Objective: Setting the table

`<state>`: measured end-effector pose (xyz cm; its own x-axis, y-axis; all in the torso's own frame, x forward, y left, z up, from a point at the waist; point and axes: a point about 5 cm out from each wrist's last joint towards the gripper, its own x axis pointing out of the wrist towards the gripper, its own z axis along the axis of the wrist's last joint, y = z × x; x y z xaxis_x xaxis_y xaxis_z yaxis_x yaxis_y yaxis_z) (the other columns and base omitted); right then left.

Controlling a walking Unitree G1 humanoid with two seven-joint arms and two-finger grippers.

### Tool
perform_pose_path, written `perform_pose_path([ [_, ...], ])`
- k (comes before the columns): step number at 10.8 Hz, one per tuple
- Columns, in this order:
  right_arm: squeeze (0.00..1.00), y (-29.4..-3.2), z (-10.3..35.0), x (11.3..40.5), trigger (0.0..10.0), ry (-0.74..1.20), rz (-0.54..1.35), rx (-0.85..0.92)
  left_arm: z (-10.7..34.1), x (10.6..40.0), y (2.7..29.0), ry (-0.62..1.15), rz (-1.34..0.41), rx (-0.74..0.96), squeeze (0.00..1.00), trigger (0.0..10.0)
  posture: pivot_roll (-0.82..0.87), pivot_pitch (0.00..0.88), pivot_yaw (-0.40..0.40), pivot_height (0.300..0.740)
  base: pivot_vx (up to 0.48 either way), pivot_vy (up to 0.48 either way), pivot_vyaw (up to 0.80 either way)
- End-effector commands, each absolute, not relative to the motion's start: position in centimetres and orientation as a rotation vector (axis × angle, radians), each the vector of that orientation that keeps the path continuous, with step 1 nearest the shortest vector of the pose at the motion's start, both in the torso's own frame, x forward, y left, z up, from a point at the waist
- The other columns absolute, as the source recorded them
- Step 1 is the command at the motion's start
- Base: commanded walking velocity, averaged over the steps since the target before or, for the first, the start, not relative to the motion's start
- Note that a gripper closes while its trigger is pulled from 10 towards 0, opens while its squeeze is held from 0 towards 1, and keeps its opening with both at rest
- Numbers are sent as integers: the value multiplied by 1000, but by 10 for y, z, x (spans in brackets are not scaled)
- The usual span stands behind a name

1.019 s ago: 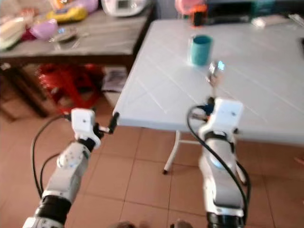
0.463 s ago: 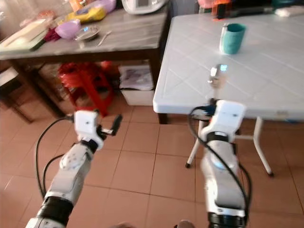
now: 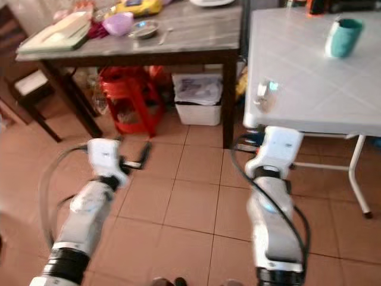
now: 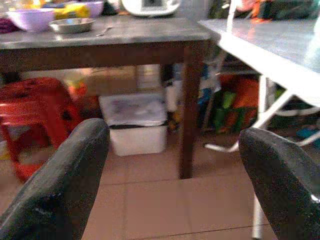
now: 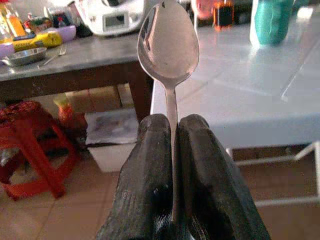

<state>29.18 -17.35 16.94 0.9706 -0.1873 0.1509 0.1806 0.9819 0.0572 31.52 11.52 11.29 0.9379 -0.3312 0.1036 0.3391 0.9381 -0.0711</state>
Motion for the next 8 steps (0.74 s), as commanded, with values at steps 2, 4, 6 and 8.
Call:
perform_pose_path([
  [2,0,-168,174,292,10000,-186,-165,43,116,315,123,-104,-325,-78,0,10000,-141,104,134,740,0,0,0],
  [4,0,-168,174,293,10000,-188,-160,40,116,315,121,-107,-343,-87,0,10000,-140,91,130,740,308,0,0],
  [6,0,-168,174,294,10000,-189,-155,35,117,316,120,-109,-346,-92,0,10000,-141,83,126,740,358,0,0],
  [8,0,-168,174,295,10000,-191,-153,30,116,315,120,-109,-349,-94,0,10000,-144,86,125,740,366,0,0],
])
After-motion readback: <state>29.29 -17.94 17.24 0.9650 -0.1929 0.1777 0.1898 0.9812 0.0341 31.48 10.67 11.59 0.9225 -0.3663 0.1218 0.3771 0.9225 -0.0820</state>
